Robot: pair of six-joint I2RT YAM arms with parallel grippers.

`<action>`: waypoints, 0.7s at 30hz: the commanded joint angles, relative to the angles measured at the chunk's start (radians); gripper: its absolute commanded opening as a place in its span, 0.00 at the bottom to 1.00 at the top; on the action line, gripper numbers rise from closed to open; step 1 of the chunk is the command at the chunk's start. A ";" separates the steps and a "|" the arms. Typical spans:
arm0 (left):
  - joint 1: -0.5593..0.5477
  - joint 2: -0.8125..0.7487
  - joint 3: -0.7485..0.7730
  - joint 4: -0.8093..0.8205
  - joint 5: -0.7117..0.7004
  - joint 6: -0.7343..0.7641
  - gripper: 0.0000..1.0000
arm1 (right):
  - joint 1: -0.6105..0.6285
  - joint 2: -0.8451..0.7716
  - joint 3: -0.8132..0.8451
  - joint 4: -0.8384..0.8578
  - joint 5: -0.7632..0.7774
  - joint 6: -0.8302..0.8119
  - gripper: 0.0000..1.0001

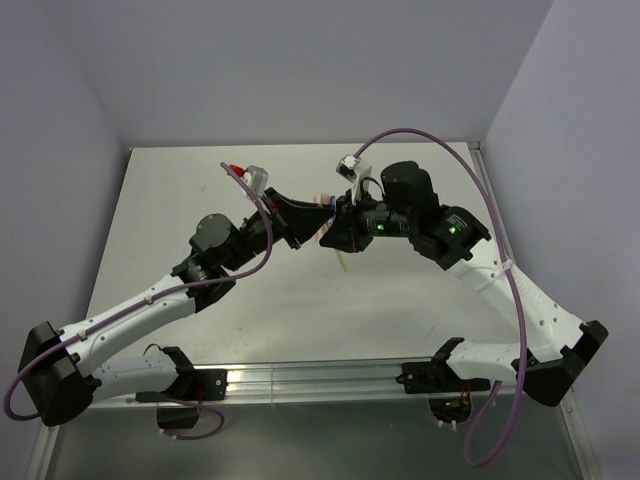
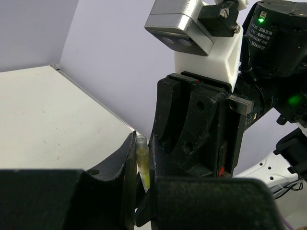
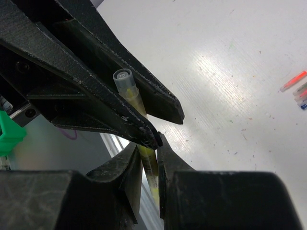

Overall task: Insert the pens into the pen caps
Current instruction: Press the pen cap onto the pen.

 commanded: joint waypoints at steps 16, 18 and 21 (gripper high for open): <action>-0.106 0.011 -0.008 -0.413 0.118 0.023 0.00 | -0.085 -0.018 0.208 0.410 0.144 0.051 0.00; -0.091 -0.009 0.043 -0.427 0.084 0.025 0.06 | -0.085 -0.022 0.199 0.396 0.089 0.054 0.00; -0.041 -0.039 0.106 -0.431 0.032 0.008 0.22 | -0.083 -0.042 0.151 0.410 -0.035 0.084 0.00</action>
